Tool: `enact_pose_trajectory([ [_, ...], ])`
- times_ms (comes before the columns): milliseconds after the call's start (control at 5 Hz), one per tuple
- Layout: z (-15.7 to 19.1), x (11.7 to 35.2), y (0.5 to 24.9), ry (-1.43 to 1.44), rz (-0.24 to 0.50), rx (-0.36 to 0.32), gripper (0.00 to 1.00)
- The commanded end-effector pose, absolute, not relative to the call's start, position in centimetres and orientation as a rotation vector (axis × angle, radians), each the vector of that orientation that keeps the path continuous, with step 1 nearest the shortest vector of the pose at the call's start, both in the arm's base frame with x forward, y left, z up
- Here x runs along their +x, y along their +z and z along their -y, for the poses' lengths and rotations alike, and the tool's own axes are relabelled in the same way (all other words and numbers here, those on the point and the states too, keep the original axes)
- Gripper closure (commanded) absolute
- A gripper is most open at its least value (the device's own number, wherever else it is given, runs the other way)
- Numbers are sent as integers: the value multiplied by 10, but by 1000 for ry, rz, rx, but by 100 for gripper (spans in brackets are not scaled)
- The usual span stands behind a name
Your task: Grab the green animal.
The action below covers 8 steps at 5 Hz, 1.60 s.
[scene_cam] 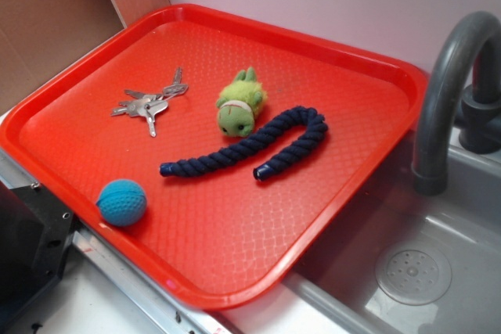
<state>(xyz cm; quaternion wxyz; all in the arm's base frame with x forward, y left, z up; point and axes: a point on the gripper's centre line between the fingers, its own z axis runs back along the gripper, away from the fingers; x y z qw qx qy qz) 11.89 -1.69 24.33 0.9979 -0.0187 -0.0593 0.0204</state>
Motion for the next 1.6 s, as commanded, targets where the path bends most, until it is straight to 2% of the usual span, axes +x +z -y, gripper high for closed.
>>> enact_pose_trajectory([
  [0, 17, 119, 243, 41, 119, -37, 0],
  [200, 18, 141, 234, 255, 122, -50, 0],
  [400, 21, 164, 221, 447, 166, -75, 0],
  [800, 36, 207, 187, 428, 211, -67, 0],
  [1200, 53, 242, 141, 411, 192, -52, 0],
  [1400, 60, 253, 113, 401, 163, -31, 0],
])
